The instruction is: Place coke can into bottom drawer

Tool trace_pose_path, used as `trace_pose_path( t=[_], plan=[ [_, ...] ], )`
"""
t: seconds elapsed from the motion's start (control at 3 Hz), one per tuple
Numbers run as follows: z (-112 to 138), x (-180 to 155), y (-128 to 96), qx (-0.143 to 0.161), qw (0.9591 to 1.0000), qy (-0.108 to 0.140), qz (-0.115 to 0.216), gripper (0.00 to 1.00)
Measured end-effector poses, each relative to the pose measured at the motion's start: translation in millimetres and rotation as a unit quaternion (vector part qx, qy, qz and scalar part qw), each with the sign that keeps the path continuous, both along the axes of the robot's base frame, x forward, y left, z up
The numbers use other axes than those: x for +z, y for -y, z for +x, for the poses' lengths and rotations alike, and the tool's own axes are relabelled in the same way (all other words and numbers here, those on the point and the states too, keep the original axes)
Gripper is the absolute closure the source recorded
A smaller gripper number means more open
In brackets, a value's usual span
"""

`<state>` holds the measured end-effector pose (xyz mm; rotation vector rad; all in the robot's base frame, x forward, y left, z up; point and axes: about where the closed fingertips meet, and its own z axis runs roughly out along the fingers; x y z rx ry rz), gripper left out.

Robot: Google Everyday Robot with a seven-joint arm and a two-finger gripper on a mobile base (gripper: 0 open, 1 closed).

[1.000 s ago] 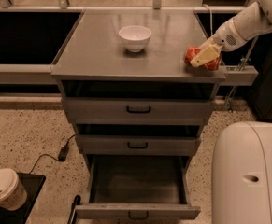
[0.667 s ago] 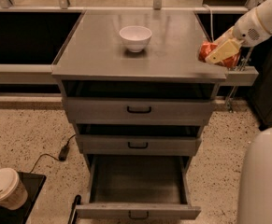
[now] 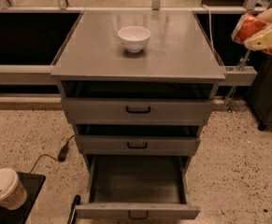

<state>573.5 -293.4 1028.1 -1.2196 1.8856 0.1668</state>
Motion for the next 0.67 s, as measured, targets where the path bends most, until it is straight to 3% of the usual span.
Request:
trace_pose_path(
  t=[0.33,0.67],
  plan=[
    [-31.0,4.1,-3.7,-0.005,1.0000,-0.001,-0.003,1.00],
    [-31.3,-2.6,-6.2,-0.002,1.0000,-0.003,0.002,1.00]
  ],
)
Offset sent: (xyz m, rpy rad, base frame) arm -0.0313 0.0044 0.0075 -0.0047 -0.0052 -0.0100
